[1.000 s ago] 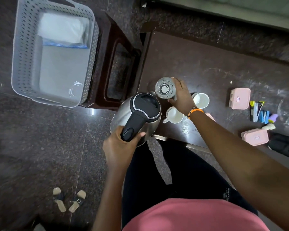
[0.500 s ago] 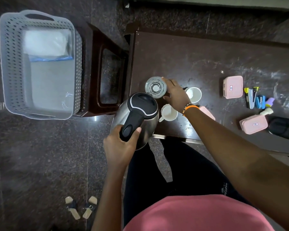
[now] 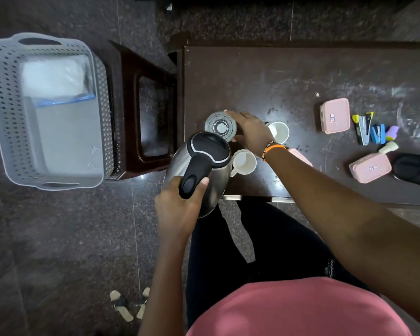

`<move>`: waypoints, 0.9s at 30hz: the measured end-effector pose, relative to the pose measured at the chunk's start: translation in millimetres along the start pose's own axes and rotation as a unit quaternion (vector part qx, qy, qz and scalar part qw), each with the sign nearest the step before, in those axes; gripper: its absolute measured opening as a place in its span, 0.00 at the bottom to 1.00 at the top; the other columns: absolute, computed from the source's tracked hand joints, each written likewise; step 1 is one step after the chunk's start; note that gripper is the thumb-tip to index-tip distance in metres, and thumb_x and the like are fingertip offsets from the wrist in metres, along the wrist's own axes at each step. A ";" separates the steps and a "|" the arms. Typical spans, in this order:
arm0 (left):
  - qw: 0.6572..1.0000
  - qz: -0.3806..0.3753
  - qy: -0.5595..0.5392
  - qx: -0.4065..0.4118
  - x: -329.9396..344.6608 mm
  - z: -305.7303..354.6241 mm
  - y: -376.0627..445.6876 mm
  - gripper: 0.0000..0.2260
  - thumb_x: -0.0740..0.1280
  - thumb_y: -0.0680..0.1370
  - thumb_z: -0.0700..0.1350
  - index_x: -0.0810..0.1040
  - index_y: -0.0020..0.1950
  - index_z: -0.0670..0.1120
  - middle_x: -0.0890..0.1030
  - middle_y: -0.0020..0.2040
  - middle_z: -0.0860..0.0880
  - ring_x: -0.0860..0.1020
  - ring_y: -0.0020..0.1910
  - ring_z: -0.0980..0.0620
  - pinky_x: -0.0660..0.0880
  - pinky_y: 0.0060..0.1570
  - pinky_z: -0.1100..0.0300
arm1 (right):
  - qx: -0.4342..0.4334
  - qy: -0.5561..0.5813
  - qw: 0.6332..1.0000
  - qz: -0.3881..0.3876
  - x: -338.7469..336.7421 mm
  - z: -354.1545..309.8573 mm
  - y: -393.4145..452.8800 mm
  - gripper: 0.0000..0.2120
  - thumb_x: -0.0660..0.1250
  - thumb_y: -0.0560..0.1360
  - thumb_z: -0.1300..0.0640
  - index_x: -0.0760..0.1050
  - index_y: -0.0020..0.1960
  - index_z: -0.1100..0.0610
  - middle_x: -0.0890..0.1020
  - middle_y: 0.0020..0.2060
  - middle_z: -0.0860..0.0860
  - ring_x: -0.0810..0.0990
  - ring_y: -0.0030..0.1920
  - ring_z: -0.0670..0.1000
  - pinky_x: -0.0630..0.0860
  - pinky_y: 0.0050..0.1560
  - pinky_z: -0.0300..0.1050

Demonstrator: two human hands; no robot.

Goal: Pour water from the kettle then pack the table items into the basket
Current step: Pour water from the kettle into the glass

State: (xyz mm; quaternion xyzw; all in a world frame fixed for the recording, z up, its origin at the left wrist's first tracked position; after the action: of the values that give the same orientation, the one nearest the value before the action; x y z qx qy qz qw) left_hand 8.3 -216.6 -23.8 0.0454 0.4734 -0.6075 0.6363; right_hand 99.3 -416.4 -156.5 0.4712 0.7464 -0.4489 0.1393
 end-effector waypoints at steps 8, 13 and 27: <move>1.000 -0.003 0.026 -0.002 5.3 4.6 2.6 0.18 0.68 0.68 0.61 0.67 0.29 0.51 0.72 0.26 0.55 0.71 0.27 0.60 0.64 0.28 0.67 | 0.019 0.000 1.000 -0.006 0.8 1.4 1.1 0.33 0.68 0.72 0.60 0.60 0.73 0.48 0.76 0.60 0.59 0.74 0.61 0.61 0.72 0.62 0.56; 1.000 -0.004 0.025 -0.013 9.3 2.9 3.0 0.19 0.68 0.69 0.61 0.67 0.28 0.51 0.72 0.26 0.54 0.71 0.28 0.57 0.66 0.30 0.61 | 0.026 0.001 1.000 -0.013 0.9 2.4 2.2 0.33 0.68 0.71 0.59 0.60 0.73 0.47 0.77 0.58 0.59 0.74 0.60 0.61 0.73 0.61 0.55; 0.997 -0.001 0.078 -0.008 12.5 7.9 11.7 0.18 0.71 0.68 0.59 0.71 0.32 0.47 0.74 0.27 0.54 0.72 0.28 0.61 0.66 0.27 0.73 | 0.037 0.009 0.999 -0.015 1.2 4.1 3.9 0.33 0.69 0.71 0.58 0.61 0.72 0.45 0.77 0.59 0.57 0.75 0.60 0.60 0.73 0.61 0.56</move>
State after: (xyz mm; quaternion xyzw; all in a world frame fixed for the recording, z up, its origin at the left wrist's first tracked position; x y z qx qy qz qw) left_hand 19.9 -227.8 -33.8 0.0869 0.5265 -0.5985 0.5974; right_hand 101.0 -418.4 -161.6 0.4692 0.7371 -0.4741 0.1079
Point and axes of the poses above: each hand's wrist, its own y-axis towards the middle knuckle, its own x-axis out of the palm, z = x × y, the point moved 1 cm from there along y, towards the middle knuckle
